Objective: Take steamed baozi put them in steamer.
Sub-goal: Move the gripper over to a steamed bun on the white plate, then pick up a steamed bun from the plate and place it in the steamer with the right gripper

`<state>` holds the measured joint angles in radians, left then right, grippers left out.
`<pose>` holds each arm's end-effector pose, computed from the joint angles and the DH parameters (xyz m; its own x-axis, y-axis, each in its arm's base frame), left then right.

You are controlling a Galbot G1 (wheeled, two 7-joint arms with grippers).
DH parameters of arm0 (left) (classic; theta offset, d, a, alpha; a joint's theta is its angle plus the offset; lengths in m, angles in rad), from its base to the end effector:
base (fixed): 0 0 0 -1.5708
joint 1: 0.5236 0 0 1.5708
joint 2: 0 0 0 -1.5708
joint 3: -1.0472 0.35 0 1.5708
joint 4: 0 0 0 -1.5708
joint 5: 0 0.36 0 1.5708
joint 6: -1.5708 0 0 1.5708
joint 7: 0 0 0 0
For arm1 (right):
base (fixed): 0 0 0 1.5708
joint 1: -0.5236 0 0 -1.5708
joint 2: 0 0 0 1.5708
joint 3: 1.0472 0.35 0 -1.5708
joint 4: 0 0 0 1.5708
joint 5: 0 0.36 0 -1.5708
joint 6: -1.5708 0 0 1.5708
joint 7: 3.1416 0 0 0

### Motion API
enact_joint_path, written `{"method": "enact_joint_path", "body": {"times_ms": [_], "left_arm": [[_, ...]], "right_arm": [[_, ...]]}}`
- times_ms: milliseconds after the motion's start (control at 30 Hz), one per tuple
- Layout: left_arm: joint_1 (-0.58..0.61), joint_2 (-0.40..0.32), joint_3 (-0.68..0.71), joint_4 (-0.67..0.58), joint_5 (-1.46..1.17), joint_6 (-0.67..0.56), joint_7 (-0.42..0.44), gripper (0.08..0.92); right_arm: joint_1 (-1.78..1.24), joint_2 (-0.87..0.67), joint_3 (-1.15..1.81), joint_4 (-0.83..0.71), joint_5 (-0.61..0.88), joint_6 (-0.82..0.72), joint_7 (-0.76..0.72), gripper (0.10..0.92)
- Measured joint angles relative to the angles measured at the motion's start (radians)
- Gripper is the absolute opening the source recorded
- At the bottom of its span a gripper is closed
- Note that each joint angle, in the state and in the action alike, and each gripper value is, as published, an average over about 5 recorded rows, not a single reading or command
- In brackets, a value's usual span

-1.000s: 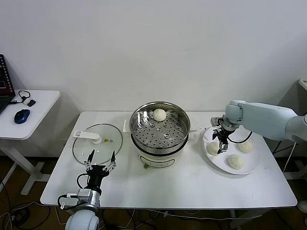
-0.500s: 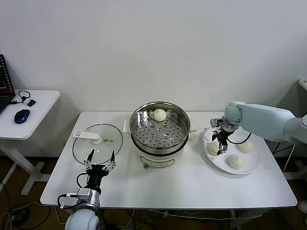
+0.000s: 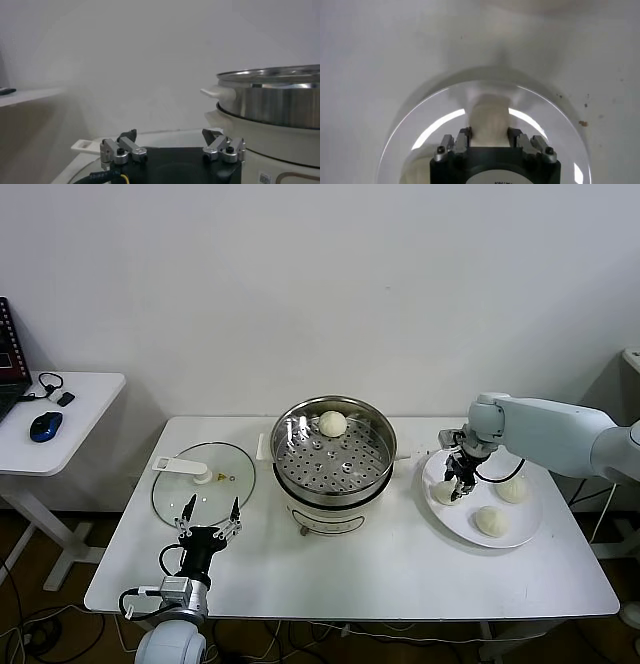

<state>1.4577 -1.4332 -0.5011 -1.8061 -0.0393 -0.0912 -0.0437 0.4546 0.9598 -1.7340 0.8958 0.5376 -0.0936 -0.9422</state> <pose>0.2153 0.0287 -0.3823 -0.9962 0.0180 0.0854 0.0251 0.9963 0.0821 0.5819 -0.1518 -0.2189 -0.0377 -0.0138 0.9992 -0.9983 -0.0429 -0.0383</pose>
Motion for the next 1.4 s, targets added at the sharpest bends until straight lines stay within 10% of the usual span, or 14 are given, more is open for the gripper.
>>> {"method": "enact_joint_path", "body": {"times_ms": [867, 1400], "left_arm": [[0.001, 0.014, 0.017, -0.027, -0.001, 0.004, 0.003, 0.823], [0.006, 0.003, 0.009, -0.028, -0.002, 0.004, 0.004, 0.823]], "right_arm": [[0.591, 0.075, -0.246, 0.439, 0.309, -0.067, 0.027, 0.517], [0.524, 0.330, -0.108, 0.354, 0.429, -0.167, 0.102, 0.546]]}}
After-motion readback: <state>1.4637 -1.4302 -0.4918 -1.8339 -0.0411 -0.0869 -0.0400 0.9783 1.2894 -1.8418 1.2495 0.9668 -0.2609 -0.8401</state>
